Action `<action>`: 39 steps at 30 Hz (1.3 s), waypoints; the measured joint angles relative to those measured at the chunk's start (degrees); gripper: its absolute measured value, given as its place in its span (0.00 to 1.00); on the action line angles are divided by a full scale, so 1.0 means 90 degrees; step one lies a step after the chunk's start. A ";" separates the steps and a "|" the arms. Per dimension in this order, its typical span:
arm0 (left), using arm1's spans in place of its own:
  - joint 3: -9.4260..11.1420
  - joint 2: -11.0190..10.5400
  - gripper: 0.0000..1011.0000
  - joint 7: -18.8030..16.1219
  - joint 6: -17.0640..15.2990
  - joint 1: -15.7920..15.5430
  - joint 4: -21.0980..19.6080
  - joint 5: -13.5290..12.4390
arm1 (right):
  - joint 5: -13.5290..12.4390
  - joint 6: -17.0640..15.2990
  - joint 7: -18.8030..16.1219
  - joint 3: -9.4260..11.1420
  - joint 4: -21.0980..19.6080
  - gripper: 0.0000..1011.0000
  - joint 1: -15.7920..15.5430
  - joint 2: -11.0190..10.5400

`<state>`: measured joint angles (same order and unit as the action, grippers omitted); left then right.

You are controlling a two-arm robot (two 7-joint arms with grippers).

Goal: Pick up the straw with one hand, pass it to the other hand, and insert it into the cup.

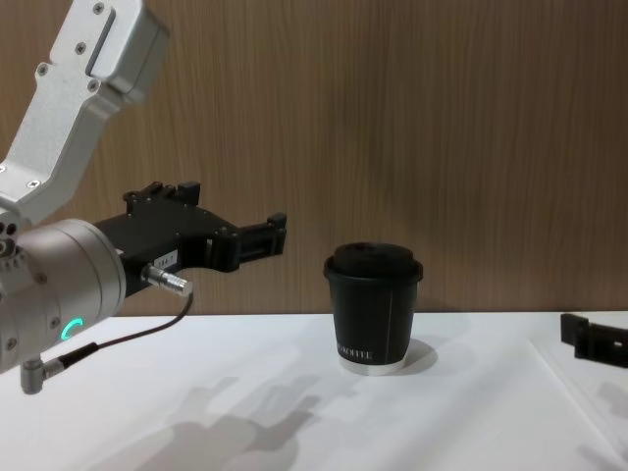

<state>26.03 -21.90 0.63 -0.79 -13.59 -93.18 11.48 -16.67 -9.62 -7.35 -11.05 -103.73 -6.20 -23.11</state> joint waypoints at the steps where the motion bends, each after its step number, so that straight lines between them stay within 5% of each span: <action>1: 0.0000 0.0000 0.99 0.0000 0.0000 0.0000 0.0000 0.0000 | -0.0001 -0.0015 -0.0012 -0.0003 0.0012 0.99 0.0008 -0.0001; 39: 0.0000 0.0000 0.99 0.0000 0.0000 0.0000 0.0000 0.0000 | 0.0111 -0.1125 -0.0036 -0.0041 0.0703 0.99 0.0508 0.0281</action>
<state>26.02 -21.89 0.63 -0.80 -13.59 -93.18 11.48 -15.67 -19.74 -7.68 -11.42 -97.40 -1.63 -20.58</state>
